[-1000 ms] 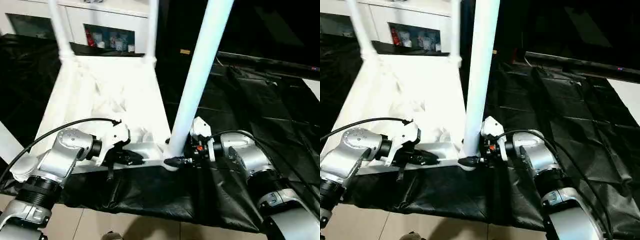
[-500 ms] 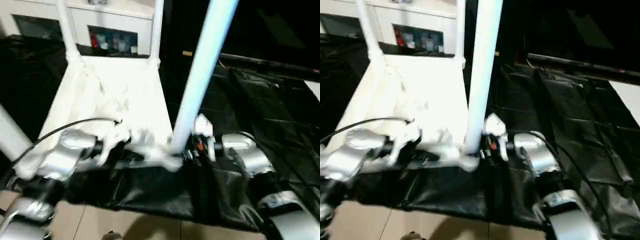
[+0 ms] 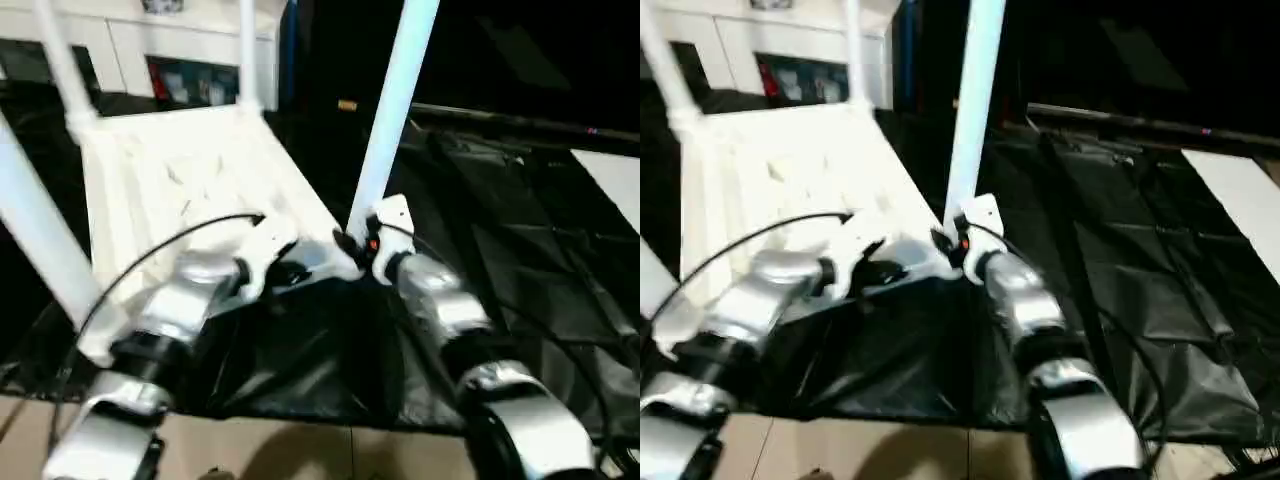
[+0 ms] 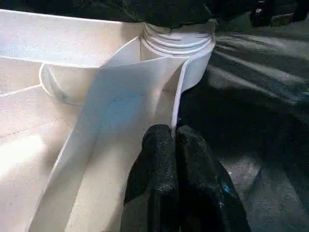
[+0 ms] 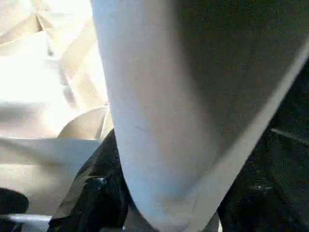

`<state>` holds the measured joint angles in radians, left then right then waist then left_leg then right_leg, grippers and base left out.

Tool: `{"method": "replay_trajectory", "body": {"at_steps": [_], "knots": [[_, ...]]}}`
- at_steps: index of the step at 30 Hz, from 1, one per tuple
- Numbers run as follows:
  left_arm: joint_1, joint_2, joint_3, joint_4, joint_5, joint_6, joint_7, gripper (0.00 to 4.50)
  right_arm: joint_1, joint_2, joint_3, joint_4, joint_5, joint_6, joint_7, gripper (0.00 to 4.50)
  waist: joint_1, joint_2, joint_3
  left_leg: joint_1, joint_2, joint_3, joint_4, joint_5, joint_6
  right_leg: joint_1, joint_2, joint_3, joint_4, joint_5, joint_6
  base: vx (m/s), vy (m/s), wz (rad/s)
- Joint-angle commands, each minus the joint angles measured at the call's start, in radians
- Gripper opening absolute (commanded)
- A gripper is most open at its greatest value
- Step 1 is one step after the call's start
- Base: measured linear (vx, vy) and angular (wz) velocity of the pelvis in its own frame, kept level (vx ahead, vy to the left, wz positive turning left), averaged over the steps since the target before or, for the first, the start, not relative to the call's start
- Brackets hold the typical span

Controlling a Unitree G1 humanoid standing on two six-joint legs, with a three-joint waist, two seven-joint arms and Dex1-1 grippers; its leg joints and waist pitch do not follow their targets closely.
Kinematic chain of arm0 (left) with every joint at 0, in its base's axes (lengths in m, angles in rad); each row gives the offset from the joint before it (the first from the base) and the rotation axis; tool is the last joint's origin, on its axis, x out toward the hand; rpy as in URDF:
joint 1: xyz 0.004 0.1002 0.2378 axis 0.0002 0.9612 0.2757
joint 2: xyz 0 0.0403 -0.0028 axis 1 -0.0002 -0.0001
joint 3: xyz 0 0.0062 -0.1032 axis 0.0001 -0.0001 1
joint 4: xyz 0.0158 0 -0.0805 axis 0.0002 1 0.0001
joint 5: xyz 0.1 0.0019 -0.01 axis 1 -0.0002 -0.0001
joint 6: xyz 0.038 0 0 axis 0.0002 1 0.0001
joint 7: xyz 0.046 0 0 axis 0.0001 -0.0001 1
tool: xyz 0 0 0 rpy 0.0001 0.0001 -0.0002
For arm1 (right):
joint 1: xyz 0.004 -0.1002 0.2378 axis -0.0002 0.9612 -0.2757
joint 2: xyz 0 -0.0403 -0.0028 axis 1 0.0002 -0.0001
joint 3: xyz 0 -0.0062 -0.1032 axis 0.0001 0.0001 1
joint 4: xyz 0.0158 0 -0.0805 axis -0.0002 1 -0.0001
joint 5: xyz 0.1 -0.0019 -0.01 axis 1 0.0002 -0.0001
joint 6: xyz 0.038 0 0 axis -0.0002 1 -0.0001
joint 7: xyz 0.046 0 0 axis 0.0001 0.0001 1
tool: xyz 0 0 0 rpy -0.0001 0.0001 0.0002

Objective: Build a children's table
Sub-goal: Rotate leg to tighten

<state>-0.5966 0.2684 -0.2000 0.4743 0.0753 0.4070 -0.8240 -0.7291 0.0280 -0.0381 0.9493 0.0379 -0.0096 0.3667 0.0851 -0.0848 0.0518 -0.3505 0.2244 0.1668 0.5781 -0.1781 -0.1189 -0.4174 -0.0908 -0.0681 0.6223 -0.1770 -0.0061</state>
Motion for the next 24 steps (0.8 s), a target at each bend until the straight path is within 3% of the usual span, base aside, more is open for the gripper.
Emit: {"method": "replay_trajectory", "body": {"at_steps": [1, 5, 6, 9, 10, 12, 13, 16, 18, 19, 24], "knots": [[-0.036, -0.022, 0.000, -0.013, 0.012, -0.036, 0.095, 0.00, 0.014, 0.149, 0.072, 0.023, 0.033, 0.002, 0.143, 2.29, 0.003, 0.015, -0.061, -0.003, 0.000, 0.006, -0.075, -0.273, -0.013, 0.045, -0.040, 0.037, -0.081, -0.307, -0.138, 0.000, 0.000, 0.00], [-0.017, 0.007, -0.012, -0.042, -0.002, -0.048, 0.031, 0.00, 0.013, 0.137, 0.062, 0.008, 0.056, 0.002, 0.190, 2.74, -0.001, 0.015, -0.065, -0.011, -0.001, 0.006, -0.075, -0.228, -0.001, 0.056, -0.041, 0.037, -0.070, -0.228, -0.159, 0.000, 0.000, 0.00], [0.000, 0.034, -0.013, -0.064, -0.015, -0.060, -0.018, 0.00, 0.020, 0.109, 0.078, -0.020, 0.052, -0.007, 0.252, 3.01, -0.002, 0.015, -0.064, -0.011, -0.001, 0.006, -0.074, -0.224, 0.001, 0.056, -0.041, 0.038, -0.071, -0.225, -0.161, 0.000, 0.000, 0.00], [0.032, 0.080, -0.016, -0.099, -0.040, -0.100, -0.114, 0.00, 0.053, 0.034, 0.114, -0.100, 0.056, 0.006, 0.381, 3.19, -0.004, 0.017, -0.067, -0.011, 0.001, 0.008, -0.070, -0.177, 0.023, 0.063, -0.038, 0.039, -0.062, -0.140, -0.190, 0.000, 0.000, 0.00], [0.038, 0.088, -0.016, -0.105, -0.046, -0.100, -0.135, 0.00, 0.059, 0.017, 0.122, -0.114, 0.055, 0.006, 0.405, 3.32, -0.005, 0.018, -0.067, -0.007, 0.001, 0.011, -0.069, -0.159, 0.028, 0.058, -0.037, 0.040, -0.059, -0.100, -0.207, 0.000, 0.000, 0.00], [0.070, 0.144, -0.037, -0.139, -0.076, -0.144, -0.258, 0.00, 0.108, -0.091, 0.159, -0.211, 0.063, 0.022, 0.549, 3.32, -0.002, 0.019, -0.067, -0.004, 0.000, 0.012, -0.066, -0.148, 0.038, 0.062, -0.034, 0.038, -0.057, -0.072, -0.221, 0.000, 0.000, 0.00], [0.074, 0.153, -0.040, -0.143, -0.078, -0.149, -0.273, 0.00, 0.117, -0.110, 0.165, -0.228, 0.066, 0.026, 0.573, 3.32, 0.002, 0.019, -0.066, -0.003, 0.001, 0.011, -0.067, -0.148, 0.042, 0.065, -0.033, 0.038, -0.058, -0.065, -0.219, 0.000, 0.000, 0.00], [0.082, 0.204, -0.047, -0.140, -0.084, -0.189, -0.318, 0.00, 0.173, -0.234, 0.187, -0.329, 0.082, 0.044, 0.724, 3.32, 0.012, 0.026, -0.069, 0.008, 0.003, 0.016, -0.064, -0.139, 0.063, 0.057, -0.031, 0.039, -0.051, 0.006, -0.247, 0.000, 0.000, 0.00], [0.082, 0.222, -0.044, -0.127, -0.078, -0.216, -0.331, 0.00, 0.208, -0.305, 0.187, -0.388, 0.084, 0.052, 0.800, 3.32, 0.019, 0.024, -0.065, 0.008, 0.002, 0.018, -0.065, -0.159, 0.063, 0.058, -0.030, 0.039, -0.056, -0.013, -0.256, 0.000, 0.000, 0.00], [0.082, 0.226, -0.045, -0.124, -0.075, -0.218, -0.335, 0.00, 0.218, -0.325, 0.186, -0.406, 0.085, 0.056, 0.819, 3.32, 0.029, 0.024, -0.062, 0.016, 0.005, 0.020, -0.066, -0.202, 0.052, 0.054, -0.033, 0.040, -0.062, -0.071, -0.250, 0.000, 0.000, 0.00], [0.077, 0.225, -0.042, -0.107, -0.068, -0.222, -0.333, 0.00, 0.242, -0.374, 0.174, -0.468, 0.109, 0.095, 0.838, 3.32, 0.034, 0.021, -0.061, 0.008, 0.005, 0.015, -0.071, -0.234, 0.023, 0.059, -0.038, 0.040, -0.070, -0.168, -0.216, 0.000, 0.000, 0.00]]}}
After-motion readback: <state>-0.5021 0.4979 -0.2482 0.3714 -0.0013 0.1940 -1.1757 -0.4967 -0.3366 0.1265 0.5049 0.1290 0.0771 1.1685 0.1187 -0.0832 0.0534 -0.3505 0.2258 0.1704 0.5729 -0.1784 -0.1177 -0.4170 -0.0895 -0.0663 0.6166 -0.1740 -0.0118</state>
